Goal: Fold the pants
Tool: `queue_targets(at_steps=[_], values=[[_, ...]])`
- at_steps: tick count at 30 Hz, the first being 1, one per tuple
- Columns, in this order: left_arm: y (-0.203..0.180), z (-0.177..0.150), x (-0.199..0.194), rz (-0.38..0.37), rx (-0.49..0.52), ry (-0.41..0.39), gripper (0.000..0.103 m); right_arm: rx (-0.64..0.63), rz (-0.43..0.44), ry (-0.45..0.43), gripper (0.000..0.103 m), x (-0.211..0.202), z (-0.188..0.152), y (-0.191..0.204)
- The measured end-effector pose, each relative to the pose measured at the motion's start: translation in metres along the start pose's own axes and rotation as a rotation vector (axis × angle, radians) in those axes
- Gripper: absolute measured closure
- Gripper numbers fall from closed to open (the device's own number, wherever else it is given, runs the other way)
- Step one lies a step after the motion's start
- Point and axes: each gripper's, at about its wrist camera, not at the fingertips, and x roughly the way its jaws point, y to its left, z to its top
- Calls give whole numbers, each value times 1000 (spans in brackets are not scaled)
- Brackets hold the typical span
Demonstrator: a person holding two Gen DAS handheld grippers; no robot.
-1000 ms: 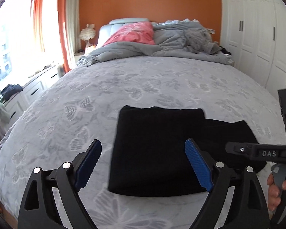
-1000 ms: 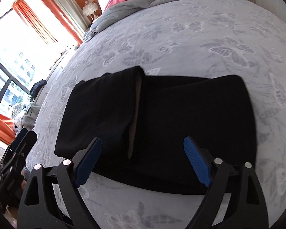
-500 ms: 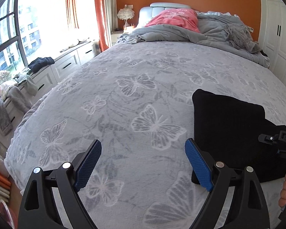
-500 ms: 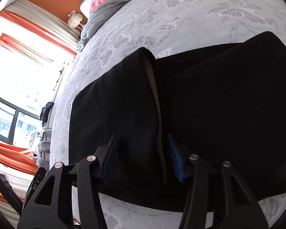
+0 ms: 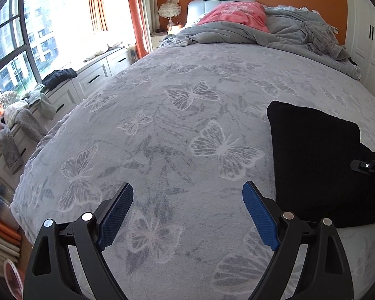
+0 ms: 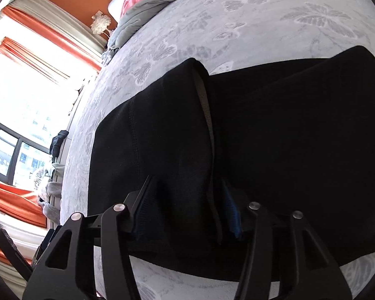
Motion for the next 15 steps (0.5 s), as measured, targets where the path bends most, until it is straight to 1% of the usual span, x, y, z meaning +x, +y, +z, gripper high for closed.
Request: queue_targets(at_steps=[1,3,5,7,9,12,14,15], values=[[0,0,0,0,1,0,16,-14,-5,3,54,0,1,3],[-3,0,0,-2,7,1,16,-51,-32,-14,77,-2,1,7],[-7,0,1,0,15,3,16,-52,-17,-32,85,-7,2,9],[-10,0,1,-4,21,8,16,-97,-6,-72,86,-17,2,23],[-12,-1,-2,-26,19,8,16,-159,17,-95,86,-26,2,42],[-22,-2,-11,-121,45,-20,16,-217,45,-95,86,-30,6,63],[-42,-5,-18,-188,114,-46,16,-230,97,-73,86,-30,8,74],[-56,-7,-22,-214,167,-64,16,-243,117,-65,86,-30,10,80]])
